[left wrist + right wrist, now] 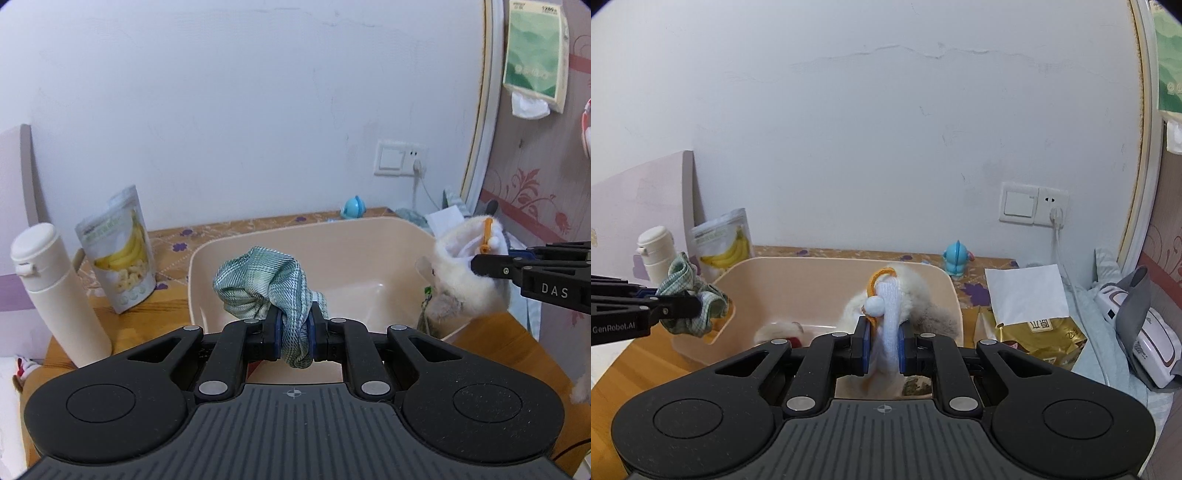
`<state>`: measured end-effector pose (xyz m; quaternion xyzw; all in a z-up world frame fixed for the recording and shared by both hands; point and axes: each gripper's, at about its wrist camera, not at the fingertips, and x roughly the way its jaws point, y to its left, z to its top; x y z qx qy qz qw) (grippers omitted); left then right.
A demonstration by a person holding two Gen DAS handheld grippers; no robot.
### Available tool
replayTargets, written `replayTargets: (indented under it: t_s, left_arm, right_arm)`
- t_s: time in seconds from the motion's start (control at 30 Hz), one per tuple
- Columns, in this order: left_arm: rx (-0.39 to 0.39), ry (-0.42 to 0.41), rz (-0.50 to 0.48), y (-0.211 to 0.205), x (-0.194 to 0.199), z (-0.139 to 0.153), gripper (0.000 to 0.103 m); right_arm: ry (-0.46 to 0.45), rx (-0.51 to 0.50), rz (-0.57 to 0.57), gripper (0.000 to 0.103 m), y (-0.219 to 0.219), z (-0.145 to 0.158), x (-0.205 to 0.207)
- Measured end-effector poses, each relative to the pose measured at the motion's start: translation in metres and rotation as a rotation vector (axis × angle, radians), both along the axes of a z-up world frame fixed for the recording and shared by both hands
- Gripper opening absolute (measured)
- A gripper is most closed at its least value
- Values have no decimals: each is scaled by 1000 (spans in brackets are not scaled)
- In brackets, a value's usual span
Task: Organize objects
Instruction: 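Lift both items over the bin and open both tools to release them, then lower the left tool onto the metal tin while the right tool grasps the blue-and-white box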
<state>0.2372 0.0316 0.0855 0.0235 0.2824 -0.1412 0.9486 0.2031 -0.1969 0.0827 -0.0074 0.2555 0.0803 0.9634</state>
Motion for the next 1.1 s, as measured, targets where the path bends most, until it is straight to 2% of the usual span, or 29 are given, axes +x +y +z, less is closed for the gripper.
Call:
replayTargets:
  t_s: [0.37,0.63,0.7,0.73,0.77,0.8,0.9,0.93,1.0,1.07,1.1]
  left_arm:
    - [29,116,-3,-15,37,-36,13]
    - [36,140,9,-15,39,-43,14]
    - [29,147,14,-14,38,-41,29]
    - [23,149,15,-13,37,-40,34]
    - [18,147,18,-12,36,-39,44]
    - [14,142,23,-12,34,-37,50]
    - [7,124,35,-9,26,-30,57]
    - [6,118,39,-8,24,-28,58]
    - [4,106,46,-6,18,-24,62]
    - [1,95,51,-3,11,-20,65]
    - [0,90,53,-2,7,-18,67]
  right_arm:
    - [82,-21,0,15,2,-27,35]
    - [109,-55,2,17,3,-35,39]
    - [108,-59,1,19,3,-35,38]
    - [107,-60,1,25,3,-34,37]
    - [104,-60,1,35,4,-33,36]
    - [100,-59,1,36,3,-32,35]
    - [86,-58,6,38,4,-27,29]
    - [81,-58,5,42,4,-25,27]
    - [71,-55,5,52,3,-21,23]
    - [59,-49,0,68,3,-17,18]
    - [53,-46,-1,71,2,-16,16]
